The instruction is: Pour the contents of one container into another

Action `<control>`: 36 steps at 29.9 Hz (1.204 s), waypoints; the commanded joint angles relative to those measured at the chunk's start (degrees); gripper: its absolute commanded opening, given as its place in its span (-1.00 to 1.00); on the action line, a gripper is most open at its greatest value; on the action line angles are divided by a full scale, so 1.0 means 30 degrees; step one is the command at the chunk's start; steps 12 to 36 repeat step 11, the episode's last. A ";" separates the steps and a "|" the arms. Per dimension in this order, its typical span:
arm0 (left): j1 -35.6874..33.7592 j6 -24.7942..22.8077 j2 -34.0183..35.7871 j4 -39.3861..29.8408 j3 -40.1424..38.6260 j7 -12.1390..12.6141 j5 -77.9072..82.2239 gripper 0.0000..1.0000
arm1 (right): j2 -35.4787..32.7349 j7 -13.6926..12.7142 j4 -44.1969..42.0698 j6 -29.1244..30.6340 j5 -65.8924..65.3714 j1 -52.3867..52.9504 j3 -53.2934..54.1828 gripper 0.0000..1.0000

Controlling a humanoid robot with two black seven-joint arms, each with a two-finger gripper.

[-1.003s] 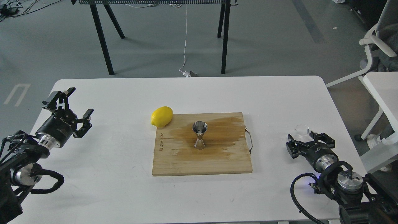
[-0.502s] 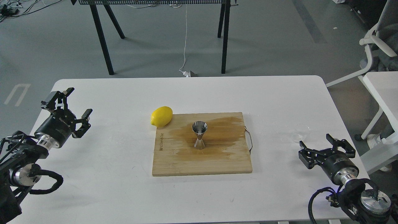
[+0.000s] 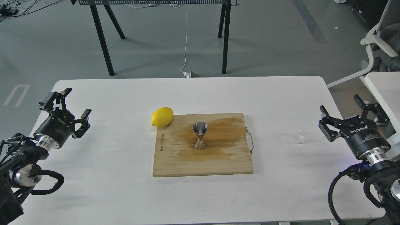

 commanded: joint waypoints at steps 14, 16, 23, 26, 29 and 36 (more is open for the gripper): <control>-0.0086 0.0000 0.0148 -0.0001 -0.0016 0.0001 -0.0235 0.98 | 0.1197 0.1933 -0.4131 0.3556 -0.0755 0.2962 -0.0806 0.92; -0.0086 0.0000 0.0148 -0.0001 -0.0016 0.0001 -0.0235 0.98 | 0.1197 0.1933 -0.4131 0.3556 -0.0755 0.2962 -0.0806 0.92; -0.0086 0.0000 0.0148 -0.0001 -0.0016 0.0001 -0.0235 0.98 | 0.1197 0.1933 -0.4131 0.3556 -0.0755 0.2962 -0.0806 0.92; -0.0086 0.0000 0.0148 -0.0001 -0.0016 0.0001 -0.0235 0.98 | 0.1197 0.1933 -0.4131 0.3556 -0.0755 0.2962 -0.0806 0.92; -0.0086 0.0000 0.0148 -0.0001 -0.0016 0.0001 -0.0235 0.98 | 0.1197 0.1933 -0.4131 0.3556 -0.0755 0.2962 -0.0806 0.92; -0.0086 0.0000 0.0148 -0.0001 -0.0016 0.0001 -0.0235 0.98 | 0.1197 0.1933 -0.4131 0.3556 -0.0755 0.2962 -0.0806 0.92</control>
